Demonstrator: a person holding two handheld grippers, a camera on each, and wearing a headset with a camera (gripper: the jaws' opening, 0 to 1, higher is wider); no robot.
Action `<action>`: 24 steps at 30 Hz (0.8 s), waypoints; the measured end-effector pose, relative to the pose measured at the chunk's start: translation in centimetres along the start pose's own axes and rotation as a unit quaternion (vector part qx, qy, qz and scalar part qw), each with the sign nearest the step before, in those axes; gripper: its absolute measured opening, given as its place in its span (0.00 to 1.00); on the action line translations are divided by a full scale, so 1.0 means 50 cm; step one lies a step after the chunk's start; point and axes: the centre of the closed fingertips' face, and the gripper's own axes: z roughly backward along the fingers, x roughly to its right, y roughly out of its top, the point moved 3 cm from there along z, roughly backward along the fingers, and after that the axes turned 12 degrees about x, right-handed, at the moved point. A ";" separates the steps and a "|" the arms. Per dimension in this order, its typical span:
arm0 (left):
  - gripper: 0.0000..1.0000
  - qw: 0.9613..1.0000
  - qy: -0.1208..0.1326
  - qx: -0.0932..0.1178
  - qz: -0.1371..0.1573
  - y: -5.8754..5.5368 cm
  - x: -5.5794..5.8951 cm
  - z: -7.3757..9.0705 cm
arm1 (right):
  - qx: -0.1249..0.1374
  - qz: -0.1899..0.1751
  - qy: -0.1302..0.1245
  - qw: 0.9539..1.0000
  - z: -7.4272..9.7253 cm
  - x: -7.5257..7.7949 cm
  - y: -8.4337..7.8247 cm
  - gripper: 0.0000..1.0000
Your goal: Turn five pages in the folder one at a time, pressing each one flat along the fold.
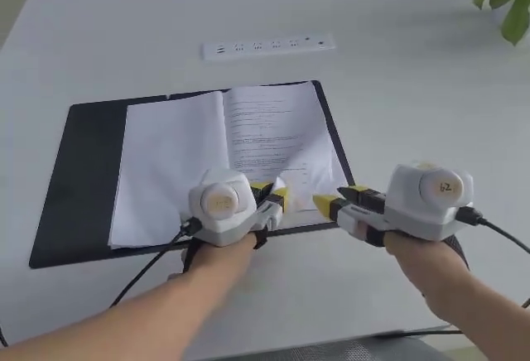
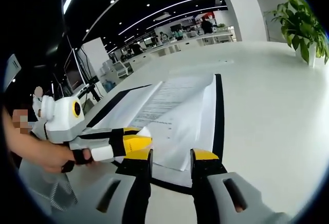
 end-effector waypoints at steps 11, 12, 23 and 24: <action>0.10 1.000 -0.001 0.000 0.000 0.000 0.001 0.000 | -0.012 -0.020 -0.003 1.000 -0.028 0.021 -0.001 0.27; 0.10 1.000 -0.001 0.000 0.000 0.000 0.001 0.000 | -0.012 -0.020 -0.003 1.000 -0.029 0.022 -0.002 0.27; 0.10 1.000 -0.005 0.000 0.006 0.000 0.000 0.000 | -0.015 -0.046 0.000 0.999 -0.041 0.034 0.002 0.23; 0.10 1.000 -0.005 -0.001 0.005 0.000 -0.001 0.000 | -0.015 -0.054 -0.003 0.998 -0.043 0.036 0.004 0.23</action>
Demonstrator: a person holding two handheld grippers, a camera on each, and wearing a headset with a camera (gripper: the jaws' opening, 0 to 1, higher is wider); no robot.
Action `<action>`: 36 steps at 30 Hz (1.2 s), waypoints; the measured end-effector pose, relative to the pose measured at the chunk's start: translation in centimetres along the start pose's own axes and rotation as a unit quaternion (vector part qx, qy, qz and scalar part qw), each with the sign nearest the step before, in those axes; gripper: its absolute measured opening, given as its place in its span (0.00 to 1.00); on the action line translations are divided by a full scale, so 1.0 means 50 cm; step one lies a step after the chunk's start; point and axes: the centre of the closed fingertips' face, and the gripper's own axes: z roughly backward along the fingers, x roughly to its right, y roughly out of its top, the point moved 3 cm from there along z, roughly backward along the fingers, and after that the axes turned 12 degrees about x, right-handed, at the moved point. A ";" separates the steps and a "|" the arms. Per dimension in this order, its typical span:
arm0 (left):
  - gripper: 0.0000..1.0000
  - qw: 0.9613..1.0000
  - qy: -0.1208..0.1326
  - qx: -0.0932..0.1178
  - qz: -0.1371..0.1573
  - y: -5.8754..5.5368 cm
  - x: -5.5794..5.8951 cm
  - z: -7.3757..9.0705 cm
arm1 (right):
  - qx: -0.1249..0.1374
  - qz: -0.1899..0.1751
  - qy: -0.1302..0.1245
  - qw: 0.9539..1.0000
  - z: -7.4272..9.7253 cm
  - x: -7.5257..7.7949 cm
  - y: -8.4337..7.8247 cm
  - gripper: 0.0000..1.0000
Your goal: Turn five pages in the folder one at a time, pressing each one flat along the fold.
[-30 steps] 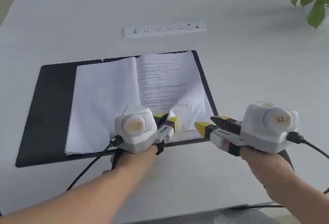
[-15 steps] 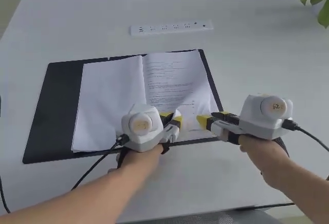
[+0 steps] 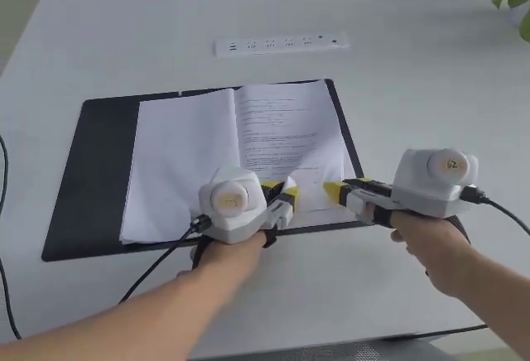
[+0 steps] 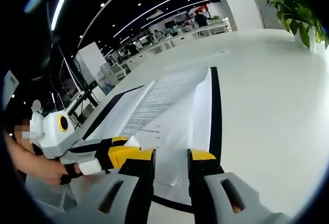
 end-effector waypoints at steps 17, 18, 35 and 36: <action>0.10 1.000 -0.003 0.000 0.002 -0.002 -0.002 0.000 | 0.000 -0.072 0.013 0.997 -0.021 0.018 0.016 0.19; 0.10 1.000 -0.003 0.001 0.002 -0.002 -0.002 0.001 | 0.000 -0.079 0.017 0.997 -0.020 0.015 0.017 0.19; 0.11 1.000 -0.003 0.000 0.008 0.000 0.000 0.000 | -0.013 -0.158 0.012 0.987 0.013 -0.001 0.001 0.00; 0.11 1.000 -0.002 0.000 0.008 0.000 0.000 0.000 | -0.013 -0.160 0.010 0.987 0.012 0.001 0.002 0.00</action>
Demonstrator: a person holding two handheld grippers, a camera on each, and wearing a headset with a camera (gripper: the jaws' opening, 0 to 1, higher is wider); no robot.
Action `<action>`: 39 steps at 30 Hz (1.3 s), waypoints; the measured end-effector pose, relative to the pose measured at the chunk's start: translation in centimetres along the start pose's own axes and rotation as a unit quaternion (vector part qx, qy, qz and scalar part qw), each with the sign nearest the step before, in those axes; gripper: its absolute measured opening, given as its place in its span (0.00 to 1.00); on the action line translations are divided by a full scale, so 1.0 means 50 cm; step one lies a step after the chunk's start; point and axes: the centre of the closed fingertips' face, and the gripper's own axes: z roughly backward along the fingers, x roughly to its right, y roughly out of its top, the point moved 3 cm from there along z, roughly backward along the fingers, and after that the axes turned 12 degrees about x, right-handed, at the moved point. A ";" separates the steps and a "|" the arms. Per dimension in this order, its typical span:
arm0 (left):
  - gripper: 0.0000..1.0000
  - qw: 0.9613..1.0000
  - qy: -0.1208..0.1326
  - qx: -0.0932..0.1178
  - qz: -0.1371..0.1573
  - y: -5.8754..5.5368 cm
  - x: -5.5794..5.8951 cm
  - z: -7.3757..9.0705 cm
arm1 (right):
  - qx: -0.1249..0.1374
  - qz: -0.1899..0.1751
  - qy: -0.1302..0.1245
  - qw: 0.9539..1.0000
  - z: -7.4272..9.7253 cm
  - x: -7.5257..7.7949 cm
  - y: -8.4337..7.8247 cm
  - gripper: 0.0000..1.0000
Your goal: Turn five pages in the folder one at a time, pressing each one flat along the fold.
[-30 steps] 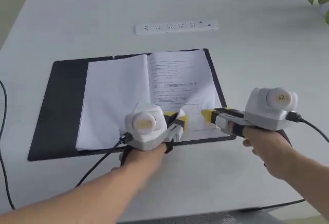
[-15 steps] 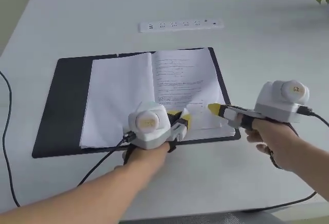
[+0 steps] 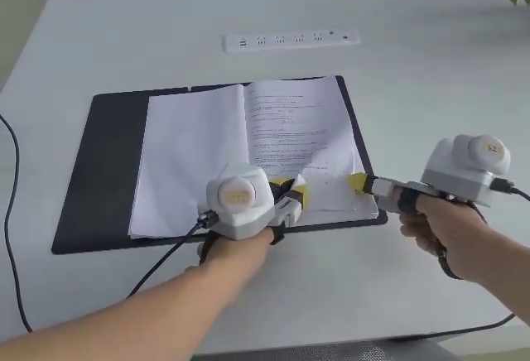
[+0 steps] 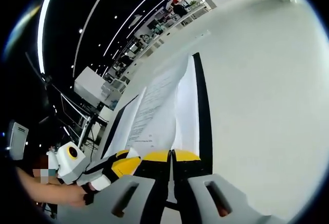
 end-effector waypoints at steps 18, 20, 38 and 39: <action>0.27 0.999 -0.029 0.034 0.024 0.062 0.028 0.036 | 0.062 -0.067 0.060 0.994 0.054 -0.046 0.051 0.00; 0.29 0.999 -0.029 0.037 0.028 0.075 0.028 0.046 | 0.063 -0.065 0.077 0.993 0.056 -0.064 0.055 0.00; 0.36 0.997 -0.006 0.075 -0.013 0.186 -0.049 0.220 | 0.072 -0.077 0.222 0.969 0.045 -0.254 0.078 0.00; 0.36 0.997 -0.003 0.075 -0.017 0.189 -0.055 0.236 | 0.069 -0.075 0.232 0.967 0.042 -0.269 0.075 0.00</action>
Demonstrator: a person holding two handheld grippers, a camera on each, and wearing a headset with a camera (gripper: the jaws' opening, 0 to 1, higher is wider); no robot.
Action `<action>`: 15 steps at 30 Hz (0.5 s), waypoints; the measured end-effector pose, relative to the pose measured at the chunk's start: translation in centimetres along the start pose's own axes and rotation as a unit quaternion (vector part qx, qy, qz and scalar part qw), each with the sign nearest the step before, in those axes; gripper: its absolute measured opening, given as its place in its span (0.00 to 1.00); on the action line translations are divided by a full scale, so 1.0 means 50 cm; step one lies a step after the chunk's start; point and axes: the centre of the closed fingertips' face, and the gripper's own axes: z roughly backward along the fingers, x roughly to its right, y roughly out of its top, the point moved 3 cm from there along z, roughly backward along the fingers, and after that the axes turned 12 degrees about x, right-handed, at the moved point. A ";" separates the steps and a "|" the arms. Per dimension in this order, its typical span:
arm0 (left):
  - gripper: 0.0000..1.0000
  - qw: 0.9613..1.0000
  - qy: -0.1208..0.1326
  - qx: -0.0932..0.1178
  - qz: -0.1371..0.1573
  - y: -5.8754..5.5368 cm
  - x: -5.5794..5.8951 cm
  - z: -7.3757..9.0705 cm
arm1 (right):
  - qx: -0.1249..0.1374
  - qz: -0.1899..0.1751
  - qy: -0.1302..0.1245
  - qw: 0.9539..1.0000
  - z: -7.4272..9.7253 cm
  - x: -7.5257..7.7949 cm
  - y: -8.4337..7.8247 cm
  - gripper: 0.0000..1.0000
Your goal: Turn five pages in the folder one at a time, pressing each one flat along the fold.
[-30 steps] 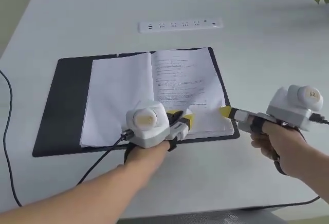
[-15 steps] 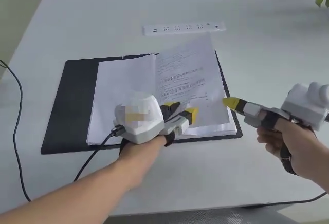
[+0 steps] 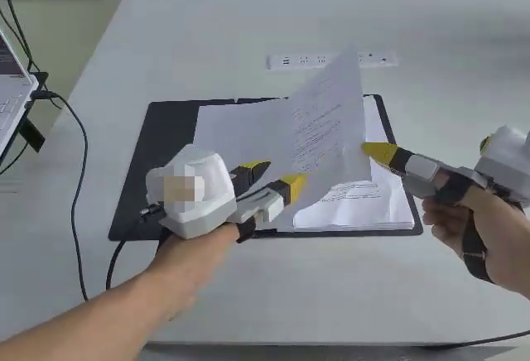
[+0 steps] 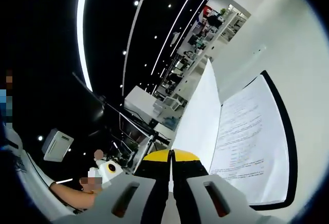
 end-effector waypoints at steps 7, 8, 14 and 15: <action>0.37 1.000 0.029 0.004 -0.011 0.019 -0.055 0.083 | -0.017 0.000 0.036 0.999 -0.061 -0.055 -0.040 0.00; 0.37 0.999 0.035 0.005 -0.014 0.021 -0.063 0.091 | -0.020 -0.002 0.040 0.999 -0.069 -0.060 -0.046 0.00; 0.37 0.998 0.059 0.006 -0.014 0.028 -0.109 0.143 | -0.041 0.004 0.051 0.998 -0.122 -0.075 -0.078 0.00; 0.38 0.998 0.065 0.004 -0.015 0.028 -0.118 0.153 | -0.047 0.006 0.051 0.998 -0.132 -0.078 -0.090 0.00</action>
